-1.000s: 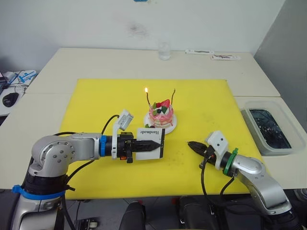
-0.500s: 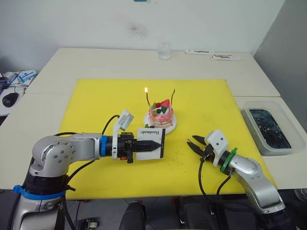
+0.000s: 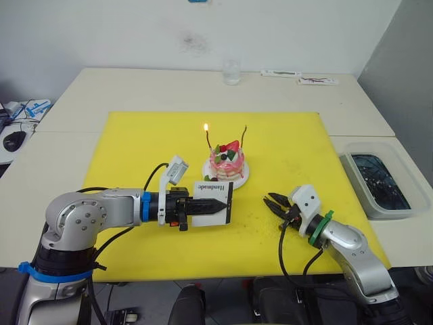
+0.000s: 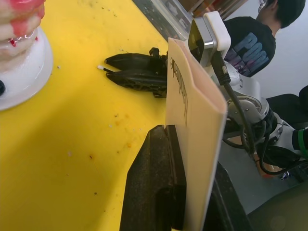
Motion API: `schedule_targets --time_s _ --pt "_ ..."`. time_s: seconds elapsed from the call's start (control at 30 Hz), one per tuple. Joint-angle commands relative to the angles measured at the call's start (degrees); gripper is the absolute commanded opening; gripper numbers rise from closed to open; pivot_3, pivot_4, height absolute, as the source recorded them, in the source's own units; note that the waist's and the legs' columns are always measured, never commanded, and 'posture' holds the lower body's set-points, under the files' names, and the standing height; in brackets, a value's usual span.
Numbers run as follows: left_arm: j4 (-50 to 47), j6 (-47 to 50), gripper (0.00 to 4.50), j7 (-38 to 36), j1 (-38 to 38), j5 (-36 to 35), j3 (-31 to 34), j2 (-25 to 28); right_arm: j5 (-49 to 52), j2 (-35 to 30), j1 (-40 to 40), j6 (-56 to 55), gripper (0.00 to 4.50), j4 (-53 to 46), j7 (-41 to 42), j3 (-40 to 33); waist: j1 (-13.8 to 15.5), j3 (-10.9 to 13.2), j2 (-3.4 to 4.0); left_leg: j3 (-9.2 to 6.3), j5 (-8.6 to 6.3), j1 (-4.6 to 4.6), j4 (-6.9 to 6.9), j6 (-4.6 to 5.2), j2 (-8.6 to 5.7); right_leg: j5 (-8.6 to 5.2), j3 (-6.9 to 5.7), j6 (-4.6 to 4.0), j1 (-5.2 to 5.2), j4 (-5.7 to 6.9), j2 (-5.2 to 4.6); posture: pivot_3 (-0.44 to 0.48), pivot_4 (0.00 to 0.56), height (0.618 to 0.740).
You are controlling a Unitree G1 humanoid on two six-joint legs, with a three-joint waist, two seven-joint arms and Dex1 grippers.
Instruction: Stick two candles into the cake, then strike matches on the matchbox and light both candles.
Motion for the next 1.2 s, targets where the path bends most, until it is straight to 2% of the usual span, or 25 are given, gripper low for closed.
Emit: schedule_targets --time_s 0.03,0.63,0.73,1.17,1.2 --pt "-1.4 -0.5 0.00 -0.1 0.1 -0.8 1.2 0.1 0.1 0.0 -0.3 -0.2 0.05 -0.1 -0.1 0.0 0.0 0.0 0.00 0.00 0.00 0.00 0.01 0.00 0.00 0.00 0.00 0.00 0.00 0.00 0.00 0.000 0.150 0.740" --pt "-1.5 -0.8 0.00 -0.1 0.8 -0.3 1.2 0.2 0.2 -0.2 0.2 1.9 0.05 -1.3 -0.4 -0.1 0.0 0.0 0.00 -0.01 0.00 0.01 0.01 0.00 0.00 0.00 0.00 0.00 0.01 0.00 0.00 0.000 0.150 0.740" --pt "-1.5 -0.8 0.00 -0.1 0.9 -0.4 1.3 0.3 -0.8 -0.7 0.0 2.4 0.62 -1.3 -0.7 0.3 0.0 0.0 0.00 0.00 0.00 0.00 0.01 0.00 0.00 0.00 0.00 0.00 0.01 0.00 0.00 0.000 0.150 0.740" --pt "-1.5 -0.9 0.00 -0.2 0.9 -0.3 1.2 0.2 -1.3 -1.2 0.3 4.4 0.62 -1.4 -1.4 0.7 0.0 0.0 0.00 0.00 0.00 0.01 0.01 0.00 0.00 0.00 0.00 0.00 0.01 0.00 0.00 0.000 0.150 0.740" --pt "-1.5 -1.0 0.00 -0.2 0.9 -0.3 1.2 0.2 -1.3 -1.2 0.3 4.6 0.26 -1.4 -1.5 0.7 0.0 0.0 0.00 -0.01 0.00 0.01 0.01 0.00 0.00 0.00 0.00 0.00 0.01 0.00 0.00 0.000 0.150 0.740"
